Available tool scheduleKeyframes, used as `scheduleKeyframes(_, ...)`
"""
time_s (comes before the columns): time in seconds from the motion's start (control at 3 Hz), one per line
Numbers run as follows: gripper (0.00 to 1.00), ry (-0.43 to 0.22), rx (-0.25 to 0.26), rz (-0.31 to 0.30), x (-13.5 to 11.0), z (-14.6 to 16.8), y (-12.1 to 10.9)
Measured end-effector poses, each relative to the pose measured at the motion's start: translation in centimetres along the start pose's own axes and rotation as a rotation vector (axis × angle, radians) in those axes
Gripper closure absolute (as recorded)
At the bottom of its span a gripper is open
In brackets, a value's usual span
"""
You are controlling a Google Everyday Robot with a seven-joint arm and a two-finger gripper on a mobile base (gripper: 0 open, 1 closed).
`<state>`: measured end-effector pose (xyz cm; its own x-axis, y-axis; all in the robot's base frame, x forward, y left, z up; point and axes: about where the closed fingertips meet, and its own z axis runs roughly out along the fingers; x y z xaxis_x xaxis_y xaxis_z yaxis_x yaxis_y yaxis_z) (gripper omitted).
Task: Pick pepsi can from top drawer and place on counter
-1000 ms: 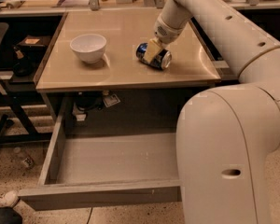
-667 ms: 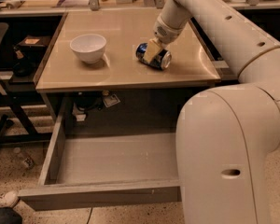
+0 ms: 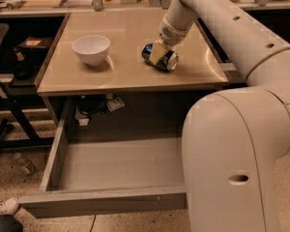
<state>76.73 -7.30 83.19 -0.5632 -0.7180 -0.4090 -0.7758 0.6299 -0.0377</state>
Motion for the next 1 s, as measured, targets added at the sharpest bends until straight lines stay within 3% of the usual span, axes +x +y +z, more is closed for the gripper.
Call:
scheduleKeyframes(0.33,0.12,0.0,0.0,0.0,0.0,0.0,0.0)
scheduleKeyframes(0.67,0.0,0.0,0.0,0.0,0.0,0.01,0.0)
scheduleKeyframes(1.0,0.0,0.0,0.0,0.0,0.0,0.01,0.0)
